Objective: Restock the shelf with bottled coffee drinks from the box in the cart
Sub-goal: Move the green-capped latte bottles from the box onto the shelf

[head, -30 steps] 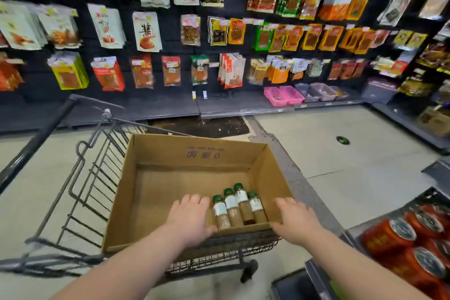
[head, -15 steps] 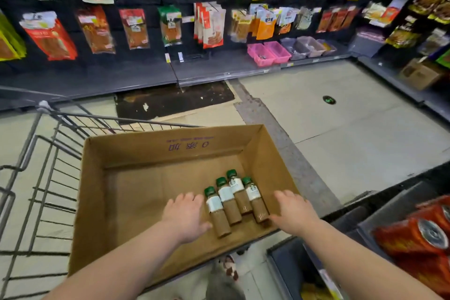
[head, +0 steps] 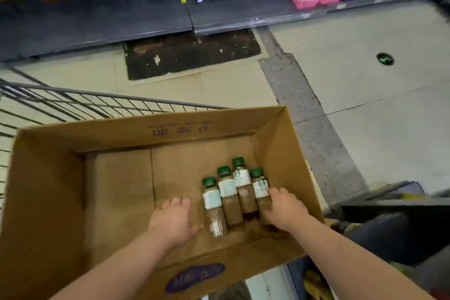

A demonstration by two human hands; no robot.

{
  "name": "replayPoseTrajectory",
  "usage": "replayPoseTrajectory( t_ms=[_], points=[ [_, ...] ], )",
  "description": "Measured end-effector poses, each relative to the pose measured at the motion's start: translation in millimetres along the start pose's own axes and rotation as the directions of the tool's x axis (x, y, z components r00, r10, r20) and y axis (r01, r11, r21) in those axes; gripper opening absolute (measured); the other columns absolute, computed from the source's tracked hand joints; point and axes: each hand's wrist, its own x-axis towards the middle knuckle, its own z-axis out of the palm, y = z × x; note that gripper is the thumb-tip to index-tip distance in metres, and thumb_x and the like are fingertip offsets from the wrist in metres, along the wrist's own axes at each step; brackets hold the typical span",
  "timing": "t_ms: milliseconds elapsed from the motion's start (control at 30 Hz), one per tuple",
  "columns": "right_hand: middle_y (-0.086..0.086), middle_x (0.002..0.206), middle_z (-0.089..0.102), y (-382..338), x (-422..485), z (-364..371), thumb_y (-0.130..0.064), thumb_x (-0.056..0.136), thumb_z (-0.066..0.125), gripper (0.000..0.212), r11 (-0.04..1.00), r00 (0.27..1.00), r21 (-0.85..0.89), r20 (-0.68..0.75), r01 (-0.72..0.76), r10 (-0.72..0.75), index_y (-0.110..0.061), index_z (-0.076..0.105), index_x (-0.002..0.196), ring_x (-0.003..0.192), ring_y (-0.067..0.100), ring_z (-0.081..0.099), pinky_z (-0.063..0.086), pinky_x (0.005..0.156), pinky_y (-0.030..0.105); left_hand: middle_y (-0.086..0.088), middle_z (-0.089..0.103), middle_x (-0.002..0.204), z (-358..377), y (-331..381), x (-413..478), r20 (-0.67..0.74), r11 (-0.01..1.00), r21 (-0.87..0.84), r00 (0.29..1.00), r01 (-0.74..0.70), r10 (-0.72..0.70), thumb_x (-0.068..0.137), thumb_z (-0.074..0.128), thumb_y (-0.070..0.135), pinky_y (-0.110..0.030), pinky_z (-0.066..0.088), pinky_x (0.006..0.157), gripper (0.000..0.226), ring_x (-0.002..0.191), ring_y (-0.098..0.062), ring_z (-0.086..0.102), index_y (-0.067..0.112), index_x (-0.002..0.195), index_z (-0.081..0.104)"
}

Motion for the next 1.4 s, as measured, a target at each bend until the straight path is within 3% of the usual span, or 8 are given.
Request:
replayPoseTrajectory(
  t_ms=[233, 367, 567, 733, 1000, 1133, 1267, 1400],
  points=[
    [0.009, 0.135, 0.041, 4.8, 59.2, 22.1, -0.030, 0.089, 0.055, 0.056, 0.997, 0.994, 0.072, 0.104, -0.031, 0.024, -0.017, 0.032, 0.139, 0.122, 0.030, 0.045, 0.044, 0.097, 0.040, -0.004, 0.033, 0.148, 26.6, 19.6, 44.2, 0.092, 0.993, -0.098, 0.995, 0.058, -0.049, 0.086, 0.049, 0.059, -0.037, 0.035, 0.110, 0.076, 0.135, -0.023, 0.034, 0.018, 0.146, 0.025],
    [0.012, 0.143, 0.033, 4.0, 84.0, 35.7, -0.025, 0.089, 0.057, 0.068, 0.967, 0.984, 0.218, 0.152, -0.129, 0.097, -0.014, 0.020, 0.146, 0.127, 0.032, 0.043, 0.040, 0.103, 0.039, -0.004, 0.032, 0.150, 36.5, 31.0, 65.5, 0.109, 0.978, -0.186, 0.992, 0.090, -0.071, 0.088, 0.051, 0.055, -0.037, 0.039, 0.107, 0.076, 0.132, -0.022, 0.039, 0.019, 0.148, 0.021],
    [0.017, 0.144, 0.024, -4.7, 103.2, 53.2, -0.029, 0.089, 0.057, 0.085, 0.927, 0.969, 0.284, 0.099, -0.247, 0.228, -0.006, 0.001, 0.149, 0.127, 0.036, 0.040, 0.035, 0.105, 0.040, -0.008, 0.038, 0.145, 49.7, 35.6, 95.7, 0.144, 0.954, -0.259, 0.983, 0.152, -0.117, 0.088, 0.056, 0.048, -0.038, 0.040, 0.106, 0.076, 0.129, -0.024, 0.043, 0.016, 0.147, 0.021],
    [0.014, 0.133, 0.034, -6.1, 112.0, 59.3, -0.029, 0.088, 0.061, 0.063, 0.923, 0.964, 0.279, 0.049, -0.263, 0.260, -0.005, 0.029, 0.136, 0.118, 0.033, 0.045, 0.040, 0.099, 0.040, -0.010, 0.044, 0.141, 70.0, 38.0, 108.9, 0.206, 0.880, -0.382, 0.954, 0.282, -0.216, 0.086, 0.059, 0.049, -0.039, 0.044, 0.103, 0.081, 0.126, -0.026, 0.047, 0.012, 0.146, 0.020],
    [0.011, 0.126, 0.049, 0.8, 119.1, 71.7, -0.033, 0.086, 0.064, 0.056, 0.942, 0.982, 0.277, 0.057, -0.189, 0.180, -0.010, 0.034, 0.128, 0.118, 0.029, 0.048, 0.046, 0.090, 0.040, -0.011, 0.053, 0.124, 87.8, 33.5, 124.2, 0.237, 0.570, -0.690, 0.884, 0.445, -0.403, 0.075, 0.077, 0.036, -0.041, 0.048, 0.091, 0.070, 0.112, -0.030, 0.054, 0.012, 0.126, 0.036],
    [0.009, 0.122, 0.053, 8.5, 127.2, 78.5, -0.034, 0.086, 0.064, 0.059, 0.882, 0.973, 0.416, 0.162, -0.220, 0.166, -0.013, 0.032, 0.131, 0.106, 0.027, 0.056, 0.047, 0.081, 0.036, -0.011, 0.051, 0.123, 92.9, 28.7, 128.7, 0.233, 0.536, -0.708, 0.868, 0.460, -0.439, 0.071, 0.080, 0.036, -0.041, 0.048, 0.089, 0.076, 0.112, -0.030, 0.052, 0.010, 0.127, 0.036],
    [0.007, 0.120, 0.055, 13.4, 130.8, 85.5, -0.035, 0.086, 0.064, 0.055, 0.843, 0.968, 0.484, 0.198, -0.235, 0.156, -0.013, 0.040, 0.130, 0.103, 0.022, 0.056, 0.042, 0.075, 0.029, -0.010, 0.053, 0.127, 99.7, 25.9, 128.8, 0.243, 0.447, -0.778, 0.867, 0.442, -0.435, 0.067, 0.084, 0.033, -0.044, 0.048, 0.094, 0.084, 0.114, -0.029, 0.053, 0.013, 0.133, 0.037],
    [0.008, 0.117, 0.056, 12.4, 132.7, 84.8, -0.033, 0.081, 0.067, 0.055, 0.822, 0.952, 0.486, 0.219, -0.298, 0.215, -0.011, 0.043, 0.124, 0.101, 0.024, 0.058, 0.044, 0.073, 0.030, -0.013, 0.053, 0.129, 96.4, 22.0, 130.4, 0.273, 0.430, -0.776, 0.861, 0.461, -0.429, 0.069, 0.083, 0.026, -0.040, 0.045, 0.093, 0.081, 0.117, -0.031, 0.052, 0.008, 0.134, 0.038]
  ],
)
